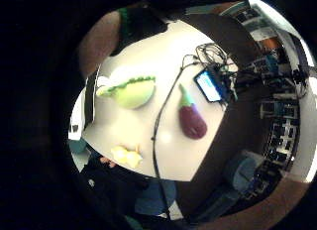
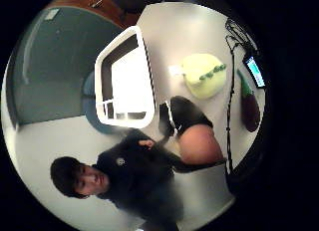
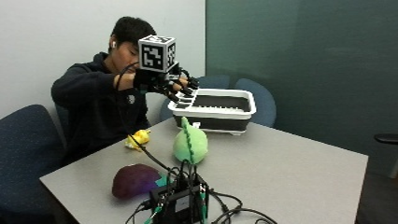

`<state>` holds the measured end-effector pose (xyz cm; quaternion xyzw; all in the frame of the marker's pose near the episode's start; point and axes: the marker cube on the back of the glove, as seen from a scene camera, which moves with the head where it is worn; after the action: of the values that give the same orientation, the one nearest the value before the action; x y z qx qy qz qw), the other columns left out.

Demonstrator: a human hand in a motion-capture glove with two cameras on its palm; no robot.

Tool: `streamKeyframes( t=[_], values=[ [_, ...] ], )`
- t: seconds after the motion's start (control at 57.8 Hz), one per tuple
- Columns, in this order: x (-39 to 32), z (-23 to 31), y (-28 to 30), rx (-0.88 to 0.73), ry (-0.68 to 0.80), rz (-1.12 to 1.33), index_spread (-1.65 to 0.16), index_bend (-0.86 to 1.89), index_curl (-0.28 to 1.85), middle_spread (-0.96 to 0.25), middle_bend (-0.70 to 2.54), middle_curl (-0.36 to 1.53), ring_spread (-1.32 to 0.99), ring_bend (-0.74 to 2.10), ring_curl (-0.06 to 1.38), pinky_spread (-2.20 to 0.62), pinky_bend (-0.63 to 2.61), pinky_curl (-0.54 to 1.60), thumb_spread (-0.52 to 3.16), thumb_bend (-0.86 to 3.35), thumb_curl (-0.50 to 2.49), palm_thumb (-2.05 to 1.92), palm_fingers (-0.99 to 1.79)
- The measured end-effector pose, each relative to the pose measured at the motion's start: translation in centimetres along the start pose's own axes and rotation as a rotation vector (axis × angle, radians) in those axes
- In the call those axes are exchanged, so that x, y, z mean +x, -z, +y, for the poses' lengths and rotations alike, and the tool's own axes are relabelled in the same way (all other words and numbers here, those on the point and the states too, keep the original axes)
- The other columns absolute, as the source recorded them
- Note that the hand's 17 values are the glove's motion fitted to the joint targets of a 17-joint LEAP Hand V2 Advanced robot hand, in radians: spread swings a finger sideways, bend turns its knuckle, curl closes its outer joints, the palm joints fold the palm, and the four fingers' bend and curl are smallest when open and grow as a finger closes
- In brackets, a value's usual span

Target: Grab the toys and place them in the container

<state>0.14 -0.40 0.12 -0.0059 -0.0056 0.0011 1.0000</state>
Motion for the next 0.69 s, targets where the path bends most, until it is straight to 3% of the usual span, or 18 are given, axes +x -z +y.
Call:
streamKeyframes(
  t=[0.156, 0.346, 0.536, 0.692],
  values=[
    [0.1, -1.6, -1.2, -0.014, 0.01, -0.009, -0.21, 0.13, 0.08, 0.0, 0.12, 0.05, -0.01, 0.18, 0.04, 0.03, 0.79, 0.23, 0.95, 0.15, 0.1, 0.18, -0.15],
    [2.5, -5.7, -3.7, -0.051, -0.024, -0.057, -0.25, 0.13, 0.13, 0.01, 0.12, 0.1, 0.0, 0.19, 0.09, 0.05, 0.83, 0.27, 1.23, 0.11, 0.16, 0.14, -0.18],
    [0.7, -7.3, -15.3, -0.321, 0.054, -0.02, -0.28, 0.13, 0.17, 0.02, 0.09, 0.11, 0.02, 0.18, 0.12, 0.07, 0.92, 0.31, 1.23, 0.07, 0.21, 0.16, -0.2],
    [1.1, -8.0, -18.6, -0.12, 0.03, -0.052, -0.31, 0.15, 0.17, 0.01, 0.17, 0.13, 0.03, 0.43, 0.19, 0.04, 1.1, 0.35, 1.24, 0.17, 0.3, 0.4, 0.14]
  ],
)
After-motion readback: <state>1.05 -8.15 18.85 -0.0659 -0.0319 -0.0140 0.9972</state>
